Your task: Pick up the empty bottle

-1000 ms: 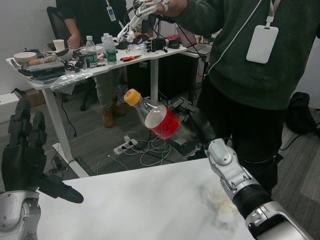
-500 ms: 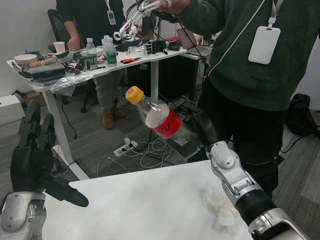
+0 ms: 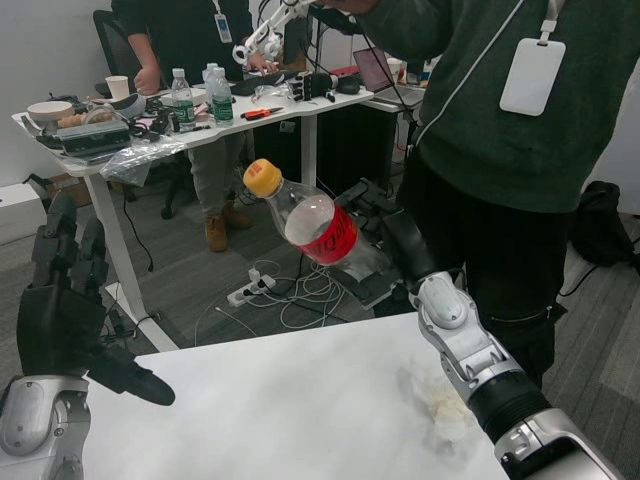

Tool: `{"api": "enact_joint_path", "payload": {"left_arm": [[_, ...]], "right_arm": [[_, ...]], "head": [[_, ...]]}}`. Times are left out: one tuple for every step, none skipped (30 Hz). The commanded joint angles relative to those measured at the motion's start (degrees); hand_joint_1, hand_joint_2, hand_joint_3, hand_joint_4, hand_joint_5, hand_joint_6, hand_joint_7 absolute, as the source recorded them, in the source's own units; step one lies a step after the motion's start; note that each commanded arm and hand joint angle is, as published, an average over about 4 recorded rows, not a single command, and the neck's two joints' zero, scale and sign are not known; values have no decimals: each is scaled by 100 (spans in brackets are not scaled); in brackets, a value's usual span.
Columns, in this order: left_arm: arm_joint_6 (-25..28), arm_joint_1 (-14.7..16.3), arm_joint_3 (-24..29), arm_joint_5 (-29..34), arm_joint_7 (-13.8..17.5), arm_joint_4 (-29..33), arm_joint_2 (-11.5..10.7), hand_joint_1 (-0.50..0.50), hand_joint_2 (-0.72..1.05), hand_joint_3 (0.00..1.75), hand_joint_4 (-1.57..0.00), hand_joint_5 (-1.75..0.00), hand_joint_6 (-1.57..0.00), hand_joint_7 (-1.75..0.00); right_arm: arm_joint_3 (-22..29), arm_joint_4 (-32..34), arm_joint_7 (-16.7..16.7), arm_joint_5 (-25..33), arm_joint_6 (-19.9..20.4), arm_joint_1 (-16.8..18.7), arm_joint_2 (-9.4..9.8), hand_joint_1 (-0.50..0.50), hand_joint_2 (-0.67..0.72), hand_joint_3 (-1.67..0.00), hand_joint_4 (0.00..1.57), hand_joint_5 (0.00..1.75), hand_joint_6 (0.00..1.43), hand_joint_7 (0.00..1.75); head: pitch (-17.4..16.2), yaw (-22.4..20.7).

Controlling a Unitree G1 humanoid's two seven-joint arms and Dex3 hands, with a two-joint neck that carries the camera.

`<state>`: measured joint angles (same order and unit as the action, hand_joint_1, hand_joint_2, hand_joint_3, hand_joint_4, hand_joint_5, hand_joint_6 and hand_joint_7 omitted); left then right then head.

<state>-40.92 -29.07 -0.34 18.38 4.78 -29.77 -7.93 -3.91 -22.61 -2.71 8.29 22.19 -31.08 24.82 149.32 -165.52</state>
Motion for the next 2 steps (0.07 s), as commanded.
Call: {"api": "enact_joint_path", "payload": {"left_arm": [[-38, 55, 7, 34, 5, 81, -77, -50, -64, 0, 0, 0, 0, 0], [-38, 57, 7, 34, 5, 82, -77, -50, -64, 0, 0, 0, 0, 0]], "right_arm": [[30, 116, -37, 67, -35, 129, 14, -17, -22, -159, 80, 136, 114, 162], [30, 119, -37, 67, -36, 129, 14, -17, -22, -159, 80, 136, 114, 163]], "head": [[27, -18], [27, -18]]}}
